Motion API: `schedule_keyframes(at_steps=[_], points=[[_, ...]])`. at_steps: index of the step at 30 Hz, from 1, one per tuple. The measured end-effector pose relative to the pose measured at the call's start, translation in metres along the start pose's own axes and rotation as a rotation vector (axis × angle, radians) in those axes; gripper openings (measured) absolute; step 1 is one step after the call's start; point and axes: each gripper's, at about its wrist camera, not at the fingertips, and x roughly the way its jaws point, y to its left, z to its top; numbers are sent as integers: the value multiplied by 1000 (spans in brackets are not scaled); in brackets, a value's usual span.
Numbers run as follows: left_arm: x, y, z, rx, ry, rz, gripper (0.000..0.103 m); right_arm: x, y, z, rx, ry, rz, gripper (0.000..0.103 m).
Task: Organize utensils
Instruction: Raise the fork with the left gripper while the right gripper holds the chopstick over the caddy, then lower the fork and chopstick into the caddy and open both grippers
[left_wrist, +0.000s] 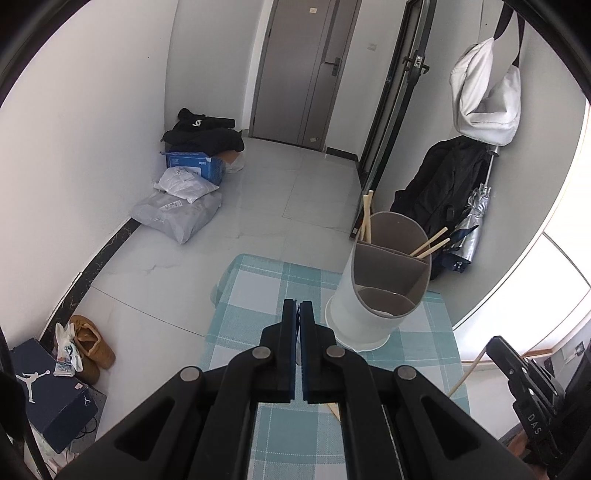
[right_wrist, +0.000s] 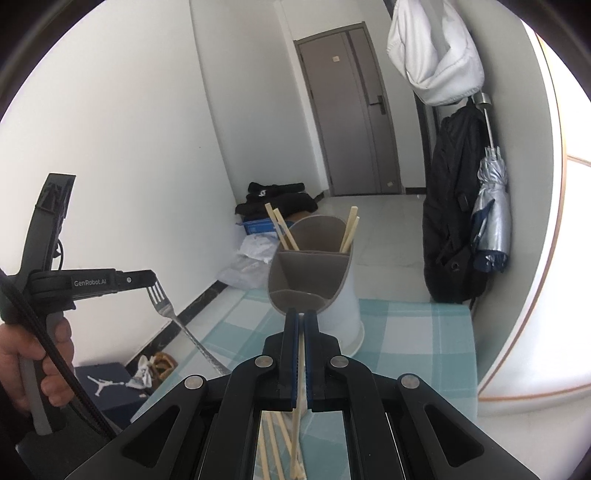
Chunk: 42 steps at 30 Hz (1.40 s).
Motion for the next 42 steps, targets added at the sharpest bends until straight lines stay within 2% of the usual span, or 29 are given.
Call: schedule_keyframes(at_steps=[9, 15, 21, 27, 34, 42], points=[[-24, -6, 1, -5, -21, -69, 0, -12, 10, 1, -19, -10, -8, 2], [-31, -8, 7, -49, -22, -103, 0, -19, 4, 8, 19, -28, -8, 2], [-41, -17, 23, -53, -48, -134, 0, -27, 1, 26, 54, -57, 10, 2], [-46, -31, 46, -39, -75, -170, 0, -30, -3, 60, 56, -92, 20, 2], [-41, -43, 85, -55, -78, -235, 0, -26, -13, 115, 55, -137, 25, 2], [-26, -48, 130, -74, -126, -242, 0, -5, -22, 179, 33, -186, 14, 2]])
